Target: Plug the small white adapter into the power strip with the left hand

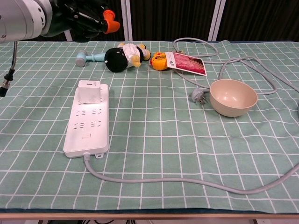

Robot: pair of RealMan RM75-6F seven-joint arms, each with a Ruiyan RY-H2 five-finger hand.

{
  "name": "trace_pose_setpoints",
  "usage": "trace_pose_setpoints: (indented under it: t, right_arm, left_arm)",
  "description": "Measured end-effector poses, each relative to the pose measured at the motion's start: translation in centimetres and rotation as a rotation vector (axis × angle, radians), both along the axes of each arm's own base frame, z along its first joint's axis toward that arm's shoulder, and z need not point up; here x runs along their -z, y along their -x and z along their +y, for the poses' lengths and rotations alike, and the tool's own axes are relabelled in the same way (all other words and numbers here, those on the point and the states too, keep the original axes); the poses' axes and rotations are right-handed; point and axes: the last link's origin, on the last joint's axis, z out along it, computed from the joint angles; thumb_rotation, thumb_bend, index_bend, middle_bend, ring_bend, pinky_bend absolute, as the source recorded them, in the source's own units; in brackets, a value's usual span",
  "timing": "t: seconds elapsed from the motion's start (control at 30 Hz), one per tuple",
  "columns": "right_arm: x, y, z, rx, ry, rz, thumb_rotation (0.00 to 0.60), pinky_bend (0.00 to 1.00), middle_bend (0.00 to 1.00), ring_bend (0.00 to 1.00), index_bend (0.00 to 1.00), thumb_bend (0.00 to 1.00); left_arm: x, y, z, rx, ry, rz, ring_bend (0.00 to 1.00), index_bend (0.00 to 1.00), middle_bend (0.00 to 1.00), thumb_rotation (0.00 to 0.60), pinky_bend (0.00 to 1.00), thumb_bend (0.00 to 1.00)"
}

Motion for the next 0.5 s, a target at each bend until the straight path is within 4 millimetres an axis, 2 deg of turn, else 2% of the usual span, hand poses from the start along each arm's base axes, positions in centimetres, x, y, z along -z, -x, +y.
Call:
trace_pose_setpoints:
  t: [0.1, 0.33, 0.5]
  right_arm:
    - [0.0, 0.0, 0.0, 0.002, 0.0, 0.0, 0.6, 0.0, 0.0, 0.0, 0.0, 0.39]
    - [0.0, 0.0, 0.0, 0.006, -0.001, 0.0, 0.6, 0.0, 0.0, 0.0, 0.0, 0.39]
    - [0.0, 0.0, 0.0, 0.008, -0.002, 0.0, 0.6, 0.0, 0.0, 0.0, 0.0, 0.39]
  left_arm:
    - [0.5, 0.1, -0.4, -0.023, 0.093, -0.037, 1.0, 0.84, 1.0, 0.6, 1.0, 0.36]
    - [1.6, 0.6, -1.2, -0.043, 0.314, -0.08, 1.0, 0.87, 1.0, 0.6, 1.0, 0.35]
    - [1.8, 1.9, -0.7, -0.075, 0.429, -0.112, 1.0, 0.87, 1.0, 0.6, 1.0, 0.35]
